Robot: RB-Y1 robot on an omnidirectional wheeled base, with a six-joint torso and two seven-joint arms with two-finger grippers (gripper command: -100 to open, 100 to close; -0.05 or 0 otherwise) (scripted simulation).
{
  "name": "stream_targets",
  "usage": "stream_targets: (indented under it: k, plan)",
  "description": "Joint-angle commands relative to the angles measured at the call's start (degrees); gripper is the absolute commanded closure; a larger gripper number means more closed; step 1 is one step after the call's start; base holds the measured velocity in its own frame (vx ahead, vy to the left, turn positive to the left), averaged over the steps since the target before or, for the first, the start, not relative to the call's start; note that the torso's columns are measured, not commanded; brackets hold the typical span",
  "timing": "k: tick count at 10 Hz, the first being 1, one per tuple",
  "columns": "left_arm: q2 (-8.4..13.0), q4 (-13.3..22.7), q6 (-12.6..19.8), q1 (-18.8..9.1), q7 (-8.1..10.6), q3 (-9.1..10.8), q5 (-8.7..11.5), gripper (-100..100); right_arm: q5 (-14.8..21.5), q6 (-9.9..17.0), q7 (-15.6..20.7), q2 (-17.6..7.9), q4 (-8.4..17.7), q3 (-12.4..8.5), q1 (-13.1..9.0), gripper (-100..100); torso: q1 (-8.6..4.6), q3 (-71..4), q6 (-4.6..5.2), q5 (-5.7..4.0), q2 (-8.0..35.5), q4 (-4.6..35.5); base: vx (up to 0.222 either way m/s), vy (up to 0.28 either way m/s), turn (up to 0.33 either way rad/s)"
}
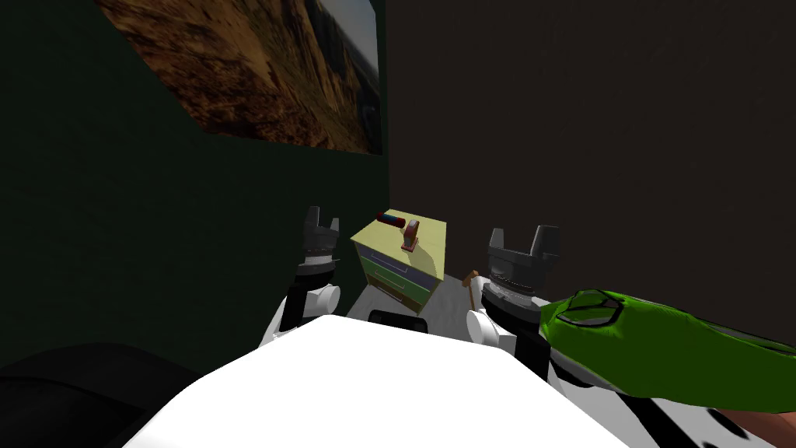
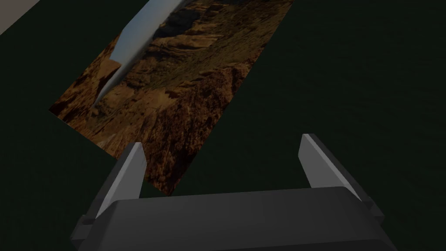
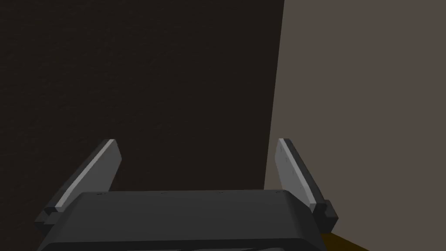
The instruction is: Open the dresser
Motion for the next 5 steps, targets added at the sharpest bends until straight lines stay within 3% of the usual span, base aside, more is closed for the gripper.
stream_targets:
  k: [1,5]
  plan:
    - [0.0,0.0,0.0,0.0,0.0,0.0,0.0,0,0.0,0.0,0.0,0.0,0.0,0.0,0.0,0,0.0,-4.67,0.0,0.0,2.32,2.35,0.0,0.0,0.0]
    - [0.0,-0.01,0.0,0.0,0.0,0.0,0.0,0,0.0,0.0,0.0,0.0,-0.01,0.0,0.0,0,0.0,-36.92,0.0,0.0,18.45,18.46,0.0,0.0,0.0]
